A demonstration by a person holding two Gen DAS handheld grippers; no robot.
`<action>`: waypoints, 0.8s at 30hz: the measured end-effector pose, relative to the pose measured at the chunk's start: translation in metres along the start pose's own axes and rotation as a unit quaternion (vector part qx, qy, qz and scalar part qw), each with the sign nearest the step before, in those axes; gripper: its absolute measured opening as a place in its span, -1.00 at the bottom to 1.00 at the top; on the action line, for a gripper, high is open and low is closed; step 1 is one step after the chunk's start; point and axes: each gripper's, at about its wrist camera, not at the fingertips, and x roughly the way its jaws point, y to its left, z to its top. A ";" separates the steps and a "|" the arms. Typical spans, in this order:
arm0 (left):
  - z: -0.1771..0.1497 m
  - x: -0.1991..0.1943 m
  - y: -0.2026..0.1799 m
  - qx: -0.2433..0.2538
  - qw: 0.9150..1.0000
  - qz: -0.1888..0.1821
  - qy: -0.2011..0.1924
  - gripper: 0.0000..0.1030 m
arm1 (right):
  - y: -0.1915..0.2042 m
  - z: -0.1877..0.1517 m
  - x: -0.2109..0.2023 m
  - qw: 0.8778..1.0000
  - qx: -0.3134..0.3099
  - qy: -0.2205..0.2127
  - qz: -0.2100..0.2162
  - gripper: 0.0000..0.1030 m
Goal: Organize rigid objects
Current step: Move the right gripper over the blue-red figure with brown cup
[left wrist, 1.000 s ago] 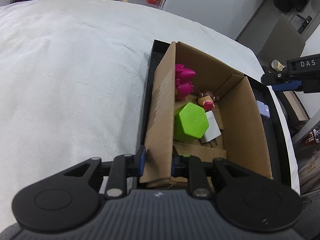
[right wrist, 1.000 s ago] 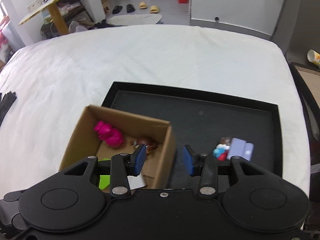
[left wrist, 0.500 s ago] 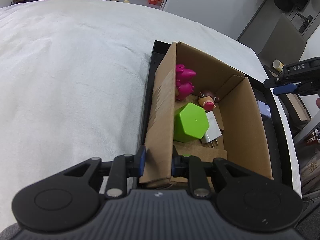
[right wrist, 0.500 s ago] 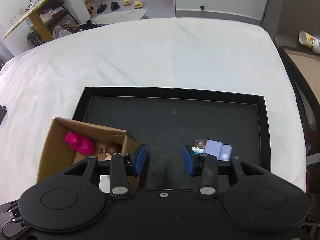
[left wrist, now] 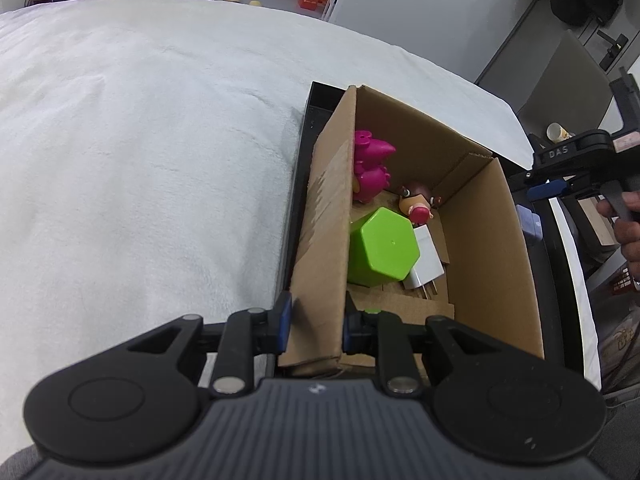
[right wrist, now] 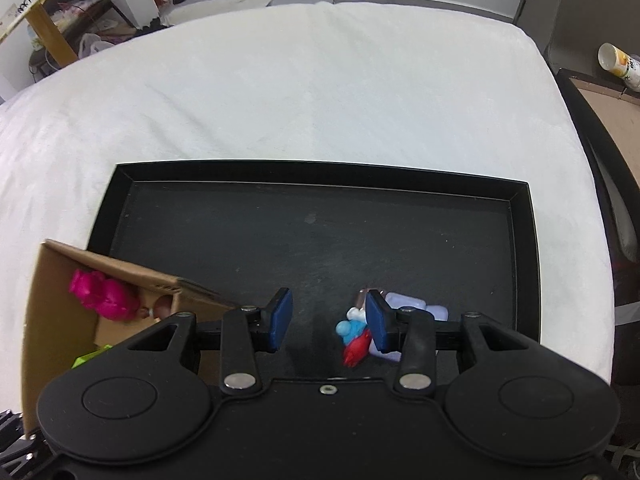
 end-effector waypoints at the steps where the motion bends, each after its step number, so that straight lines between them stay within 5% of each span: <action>1: 0.000 0.000 0.000 0.000 1.000 0.000 0.000 -0.59 | 0.000 0.001 0.002 1.000 0.000 0.001 -0.002 -0.21; 24: 0.002 0.004 0.003 -0.011 1.000 -0.009 0.001 -0.59 | 0.019 -0.003 0.035 0.995 -0.060 0.020 -0.083 -0.27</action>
